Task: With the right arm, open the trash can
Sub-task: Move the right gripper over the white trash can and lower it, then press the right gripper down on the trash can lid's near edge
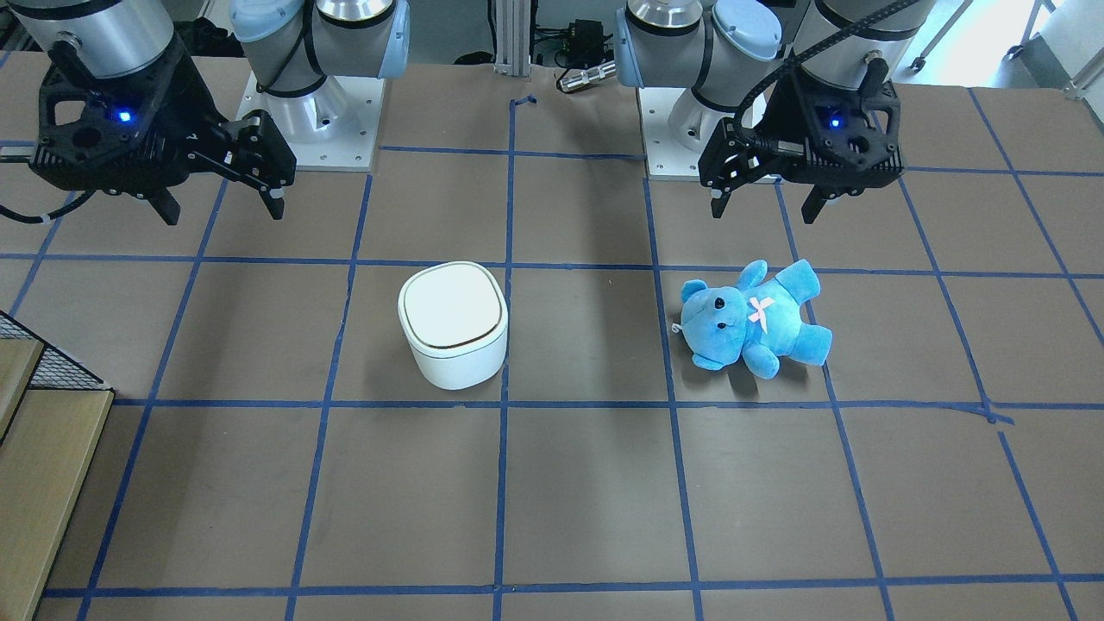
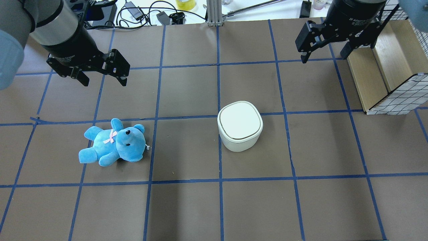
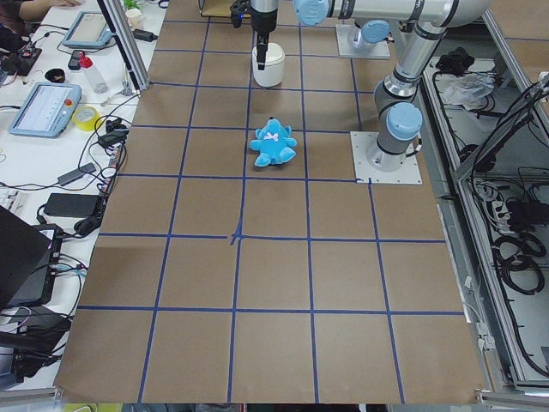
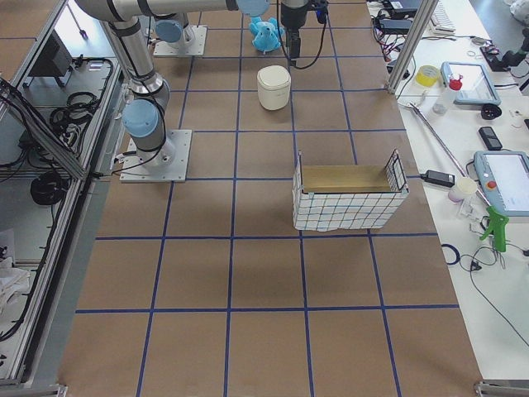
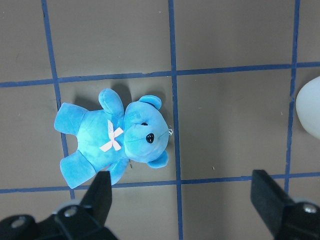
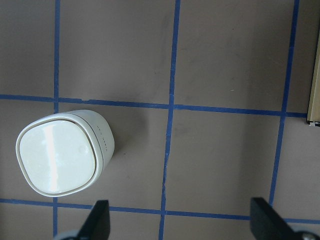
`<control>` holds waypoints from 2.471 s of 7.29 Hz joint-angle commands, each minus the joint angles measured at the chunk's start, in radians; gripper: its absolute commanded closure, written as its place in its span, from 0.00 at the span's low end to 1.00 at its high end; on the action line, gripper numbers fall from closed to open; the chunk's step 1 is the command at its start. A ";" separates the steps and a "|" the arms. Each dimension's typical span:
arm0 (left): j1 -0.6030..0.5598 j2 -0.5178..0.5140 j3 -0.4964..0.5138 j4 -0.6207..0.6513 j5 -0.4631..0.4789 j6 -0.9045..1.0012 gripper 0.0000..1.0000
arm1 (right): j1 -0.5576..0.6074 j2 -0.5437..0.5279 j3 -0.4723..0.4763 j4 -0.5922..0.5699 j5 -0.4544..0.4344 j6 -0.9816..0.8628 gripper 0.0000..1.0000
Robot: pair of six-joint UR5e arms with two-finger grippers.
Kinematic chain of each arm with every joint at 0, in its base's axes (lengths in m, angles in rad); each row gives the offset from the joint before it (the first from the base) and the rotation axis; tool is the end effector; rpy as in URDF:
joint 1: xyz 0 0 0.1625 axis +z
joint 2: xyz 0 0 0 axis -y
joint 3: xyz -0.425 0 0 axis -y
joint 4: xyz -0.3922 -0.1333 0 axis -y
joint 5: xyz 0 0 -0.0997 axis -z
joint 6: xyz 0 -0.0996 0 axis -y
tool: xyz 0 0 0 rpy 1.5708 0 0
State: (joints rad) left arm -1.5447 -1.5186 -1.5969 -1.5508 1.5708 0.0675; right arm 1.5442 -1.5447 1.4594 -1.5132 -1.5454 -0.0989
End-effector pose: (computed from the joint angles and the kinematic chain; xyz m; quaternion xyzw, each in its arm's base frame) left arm -0.1209 -0.4774 0.5023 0.0207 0.9995 -0.0230 0.0011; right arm 0.1224 -0.5077 0.5240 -0.0363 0.9992 -0.0146 0.0118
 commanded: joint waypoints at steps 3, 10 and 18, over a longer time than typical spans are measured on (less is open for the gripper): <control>0.000 0.000 0.000 0.000 0.000 0.000 0.00 | 0.074 0.000 -0.004 -0.015 0.018 0.206 0.38; 0.000 0.000 0.000 0.000 -0.001 0.000 0.00 | 0.266 0.080 0.101 -0.038 0.229 0.407 1.00; 0.000 0.000 0.000 0.000 0.000 0.000 0.00 | 0.266 0.094 0.262 -0.323 0.094 0.548 1.00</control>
State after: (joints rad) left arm -1.5447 -1.5186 -1.5968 -1.5509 1.5708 0.0675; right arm 1.8101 -1.4559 1.7150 -1.8062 -1.4472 0.4363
